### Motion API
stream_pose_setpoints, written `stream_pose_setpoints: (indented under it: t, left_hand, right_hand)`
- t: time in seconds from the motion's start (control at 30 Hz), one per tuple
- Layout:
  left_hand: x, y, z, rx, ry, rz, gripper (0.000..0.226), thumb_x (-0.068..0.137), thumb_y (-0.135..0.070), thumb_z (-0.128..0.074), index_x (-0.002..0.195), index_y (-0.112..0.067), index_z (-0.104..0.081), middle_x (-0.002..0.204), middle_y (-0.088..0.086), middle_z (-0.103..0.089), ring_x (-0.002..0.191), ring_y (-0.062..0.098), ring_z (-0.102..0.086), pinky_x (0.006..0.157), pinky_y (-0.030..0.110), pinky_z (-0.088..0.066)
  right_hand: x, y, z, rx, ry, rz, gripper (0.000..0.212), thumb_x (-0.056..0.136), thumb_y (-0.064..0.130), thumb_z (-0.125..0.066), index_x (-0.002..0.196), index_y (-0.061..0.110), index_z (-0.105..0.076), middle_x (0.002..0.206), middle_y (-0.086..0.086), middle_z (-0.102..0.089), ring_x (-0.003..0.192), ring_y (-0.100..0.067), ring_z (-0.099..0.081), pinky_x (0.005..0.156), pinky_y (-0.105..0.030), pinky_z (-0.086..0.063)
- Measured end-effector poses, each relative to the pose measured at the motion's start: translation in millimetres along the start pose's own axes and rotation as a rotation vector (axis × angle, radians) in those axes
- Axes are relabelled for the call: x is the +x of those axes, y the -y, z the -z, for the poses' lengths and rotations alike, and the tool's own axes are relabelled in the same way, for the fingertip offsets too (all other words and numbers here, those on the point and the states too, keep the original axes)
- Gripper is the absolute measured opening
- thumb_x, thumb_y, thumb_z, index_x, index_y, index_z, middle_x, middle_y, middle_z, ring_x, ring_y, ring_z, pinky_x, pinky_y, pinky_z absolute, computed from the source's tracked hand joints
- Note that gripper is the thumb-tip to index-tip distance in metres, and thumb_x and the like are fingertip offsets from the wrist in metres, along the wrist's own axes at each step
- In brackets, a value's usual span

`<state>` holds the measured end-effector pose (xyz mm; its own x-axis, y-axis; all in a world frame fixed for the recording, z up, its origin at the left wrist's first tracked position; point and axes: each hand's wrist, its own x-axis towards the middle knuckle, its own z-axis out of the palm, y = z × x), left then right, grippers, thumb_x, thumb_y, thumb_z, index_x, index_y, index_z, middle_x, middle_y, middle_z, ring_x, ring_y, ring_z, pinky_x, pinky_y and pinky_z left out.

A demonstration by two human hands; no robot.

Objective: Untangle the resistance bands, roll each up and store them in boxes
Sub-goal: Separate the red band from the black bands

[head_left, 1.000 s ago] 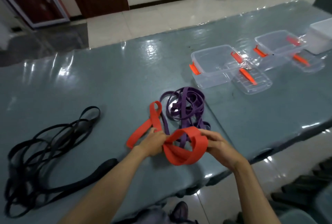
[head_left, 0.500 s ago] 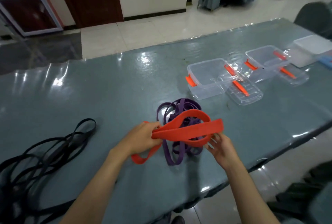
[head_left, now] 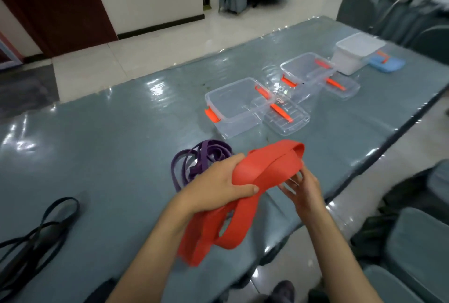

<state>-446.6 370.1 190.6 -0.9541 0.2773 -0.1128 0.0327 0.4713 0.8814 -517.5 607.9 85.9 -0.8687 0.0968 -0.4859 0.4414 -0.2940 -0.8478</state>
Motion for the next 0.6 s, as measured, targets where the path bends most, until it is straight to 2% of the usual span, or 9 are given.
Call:
stream_pose_setpoints:
  t: [0.07,0.13,0.17,0.27,0.33,0.4,0.47,0.53,0.6]
  left_hand:
    - [26.0,-13.9,-26.2,-0.088,-0.034,0.02,0.039,0.085,-0.026,-0.085,0.12,-0.03,-0.068,0.107,-0.014,-0.077,0.099,0.011,-0.075,0.093,0.032,-0.059]
    - [53.6,-27.0,-53.0,-0.151,-0.04,0.035,0.038,0.082,-0.027,-0.086,0.118,-0.026,-0.072,0.106,-0.005,-0.08,0.1,0.023,-0.076,0.095,0.047,-0.06]
    - [68.7,-33.2,-66.3,-0.176,-0.039,0.044,0.037,0.082,-0.027,-0.087,0.116,-0.027,-0.073,0.104,-0.006,-0.081,0.098,0.02,-0.077,0.094,0.045,-0.061]
    - [117.0,-56.6,-105.4,-0.216,-0.059,0.077,0.032,0.082,-0.022,-0.088,0.112,-0.028,-0.076,0.1,-0.008,-0.081,0.088,0.005,-0.074,0.084,0.027,-0.06]
    - [151.2,-73.6,-128.0,-0.202,-0.099,0.117,0.026,0.083,-0.021,-0.088,0.106,-0.022,-0.076,0.094,-0.005,-0.081,0.08,0.004,-0.071,0.078,0.026,-0.059]
    - [183.6,-92.3,-146.3,-0.198,-0.137,0.143,0.022,0.084,-0.019,-0.088,0.103,-0.018,-0.076,0.091,-0.001,-0.08,0.075,0.004,-0.069,0.075,0.021,-0.057]
    - [212.9,-110.1,-162.9,-0.244,-0.177,0.166,0.022,0.084,-0.015,-0.087,0.103,-0.017,-0.078,0.091,-0.001,-0.081,0.078,0.004,-0.071,0.074,0.017,-0.056]
    - [240.7,-126.2,-179.6,-0.324,-0.229,0.196,0.021,0.083,-0.011,-0.087,0.101,-0.015,-0.078,0.089,-0.002,-0.082,0.078,0.004,-0.074,0.071,0.016,-0.056]
    - [267.9,-141.9,-196.6,-0.389,-0.274,0.223,0.019,0.083,-0.008,-0.087,0.099,-0.015,-0.078,0.086,-0.002,-0.082,0.077,0.005,-0.075,0.068,0.017,-0.056]
  right_hand:
    - [15.2,14.7,24.8,-0.046,-0.006,0.002,0.029,0.105,0.05,-0.055,0.103,0.027,-0.073,0.089,0.005,-0.08,0.089,-0.014,-0.074,0.083,-0.038,-0.06]
    - [32.5,28.3,51.5,-0.098,0.0,-0.004,0.033,0.106,0.052,-0.052,0.11,0.025,-0.071,0.098,0.002,-0.081,0.092,-0.014,-0.075,0.084,-0.039,-0.058]
    - [41.9,34.7,65.8,-0.112,0.008,-0.002,0.033,0.107,0.049,-0.051,0.114,0.022,-0.069,0.105,-0.002,-0.08,0.095,-0.016,-0.074,0.084,-0.039,-0.057]
    - [67.7,59.0,111.0,-0.112,0.001,0.017,0.023,0.109,0.034,-0.053,0.121,0.017,-0.062,0.117,-0.01,-0.075,0.111,-0.028,-0.07,0.09,-0.042,-0.053]
    - [80.2,80.2,141.6,-0.125,-0.003,0.057,0.017,0.109,0.025,-0.054,0.121,0.016,-0.062,0.123,-0.015,-0.073,0.118,-0.033,-0.068,0.093,-0.044,-0.052]
    - [89.8,103.3,170.4,-0.121,-0.006,0.118,0.014,0.109,0.019,-0.054,0.118,0.018,-0.063,0.126,-0.019,-0.072,0.116,-0.032,-0.068,0.089,-0.039,-0.052]
    - [97.5,126.5,196.1,-0.13,0.0,0.219,0.014,0.108,0.016,-0.055,0.118,0.021,-0.065,0.123,-0.012,-0.074,0.118,-0.029,-0.068,0.091,-0.038,-0.055]
    - [104.1,147.9,217.4,-0.187,0.068,0.35,0.018,0.106,0.018,-0.061,0.122,0.025,-0.065,0.125,0.002,-0.073,0.125,-0.021,-0.065,0.104,-0.044,-0.054]
    - [109.6,167.7,234.7,-0.285,0.226,0.467,0.037,0.099,0.033,-0.068,0.135,0.031,-0.059,0.138,0.013,-0.066,0.135,-0.009,-0.057,0.112,-0.04,-0.05]
